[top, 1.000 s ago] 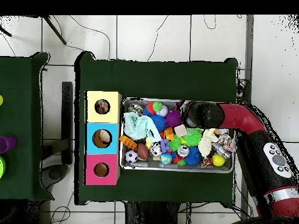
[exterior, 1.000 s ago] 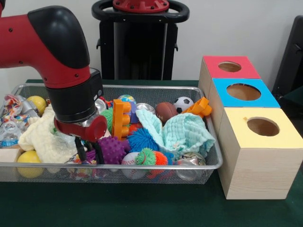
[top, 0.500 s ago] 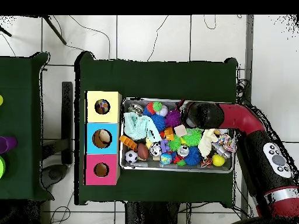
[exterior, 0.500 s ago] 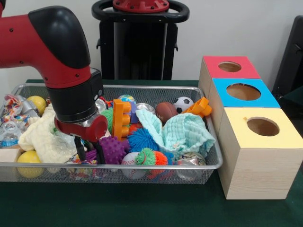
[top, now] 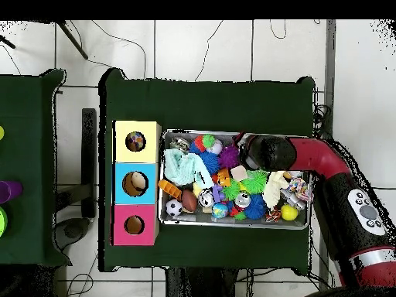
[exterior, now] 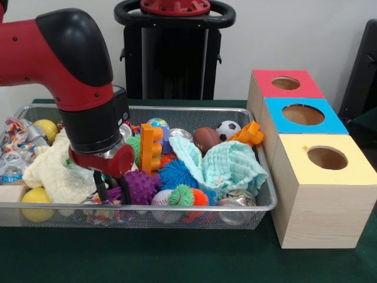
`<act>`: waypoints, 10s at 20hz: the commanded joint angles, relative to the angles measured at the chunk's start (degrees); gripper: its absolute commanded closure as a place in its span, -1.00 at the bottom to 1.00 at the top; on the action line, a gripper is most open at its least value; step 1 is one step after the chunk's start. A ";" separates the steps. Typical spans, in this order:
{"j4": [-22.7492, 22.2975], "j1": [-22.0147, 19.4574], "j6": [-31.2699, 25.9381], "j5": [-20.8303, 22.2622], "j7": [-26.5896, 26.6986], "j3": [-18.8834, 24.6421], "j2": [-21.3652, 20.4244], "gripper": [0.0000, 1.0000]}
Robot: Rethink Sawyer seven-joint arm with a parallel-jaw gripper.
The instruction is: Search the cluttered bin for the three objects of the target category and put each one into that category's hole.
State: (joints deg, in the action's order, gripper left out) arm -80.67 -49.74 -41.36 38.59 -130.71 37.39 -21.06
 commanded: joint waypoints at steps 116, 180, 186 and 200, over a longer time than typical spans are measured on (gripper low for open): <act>2.26 11.63 -29.62 -15.87 4.24 -9.29 -8.42 1.00; 1.72 17.02 -21.94 -17.14 0.56 -13.67 -7.23 -1.00; 2.05 16.73 -21.87 -17.17 0.88 -13.80 -6.19 -1.00; 0.87 11.36 -9.91 -13.44 6.60 -13.84 1.44 -1.00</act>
State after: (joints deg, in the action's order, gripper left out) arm -78.84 -36.11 -58.67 22.22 -128.24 25.10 -25.47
